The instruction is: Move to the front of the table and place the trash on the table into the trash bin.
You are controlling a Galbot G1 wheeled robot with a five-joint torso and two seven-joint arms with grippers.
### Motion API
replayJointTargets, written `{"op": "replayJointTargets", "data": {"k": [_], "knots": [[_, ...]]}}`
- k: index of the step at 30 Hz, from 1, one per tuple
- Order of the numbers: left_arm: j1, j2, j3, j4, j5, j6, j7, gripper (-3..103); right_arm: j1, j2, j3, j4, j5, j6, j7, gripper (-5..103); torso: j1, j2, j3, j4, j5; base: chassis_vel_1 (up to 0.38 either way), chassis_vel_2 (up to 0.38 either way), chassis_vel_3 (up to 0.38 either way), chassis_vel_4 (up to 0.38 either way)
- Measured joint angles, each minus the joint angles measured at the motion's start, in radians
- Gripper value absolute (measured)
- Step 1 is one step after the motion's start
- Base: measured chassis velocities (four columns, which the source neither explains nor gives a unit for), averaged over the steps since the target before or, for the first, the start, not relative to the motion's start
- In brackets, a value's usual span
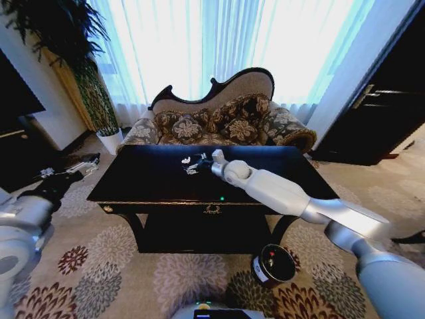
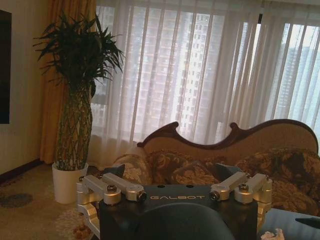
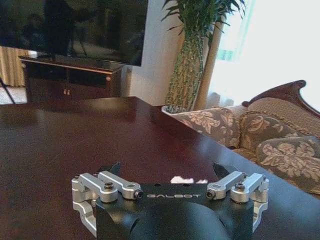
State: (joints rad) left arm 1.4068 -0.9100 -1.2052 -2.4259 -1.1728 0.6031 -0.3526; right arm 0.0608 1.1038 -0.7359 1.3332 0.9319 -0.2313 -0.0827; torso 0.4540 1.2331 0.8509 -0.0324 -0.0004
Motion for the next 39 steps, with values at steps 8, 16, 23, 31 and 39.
{"op": "replayJointTargets", "data": {"k": [8,16,23,31,39], "knots": [[-0.016,0.003,0.016,0.015,0.004,-0.001,0.003,100,0.016,0.080,-0.012,-0.062,-0.012,-0.067,0.125,100,0.000,0.000,0.000,-0.0001,0.0000,0.000,0.000,0.000,0.000],[-0.024,0.004,0.030,0.026,0.008,-0.004,0.005,100,0.011,0.147,-0.018,-0.137,-0.019,-0.074,0.172,100,0.000,0.000,0.000,-0.0001,0.0000,0.000,0.000,0.000,0.000],[-0.026,0.014,0.019,0.032,0.006,-0.006,0.007,100,0.012,0.169,-0.018,-0.197,-0.010,-0.073,0.174,100,0.000,0.000,0.000,-0.0001,0.0001,0.000,0.000,0.000,0.000],[-0.026,0.016,0.017,0.032,0.005,-0.007,0.008,100,0.012,0.171,-0.019,-0.210,0.034,-0.090,0.176,100,0.000,0.000,0.000,-0.0001,0.0001,0.000,0.000,0.000,0.000],[-0.023,0.017,0.012,0.032,0.005,-0.008,0.008,100,0.015,0.177,-0.024,-0.219,0.047,-0.113,0.170,100,0.000,0.000,0.000,-0.0001,0.0001,0.000,0.000,0.000,0.000]]}}
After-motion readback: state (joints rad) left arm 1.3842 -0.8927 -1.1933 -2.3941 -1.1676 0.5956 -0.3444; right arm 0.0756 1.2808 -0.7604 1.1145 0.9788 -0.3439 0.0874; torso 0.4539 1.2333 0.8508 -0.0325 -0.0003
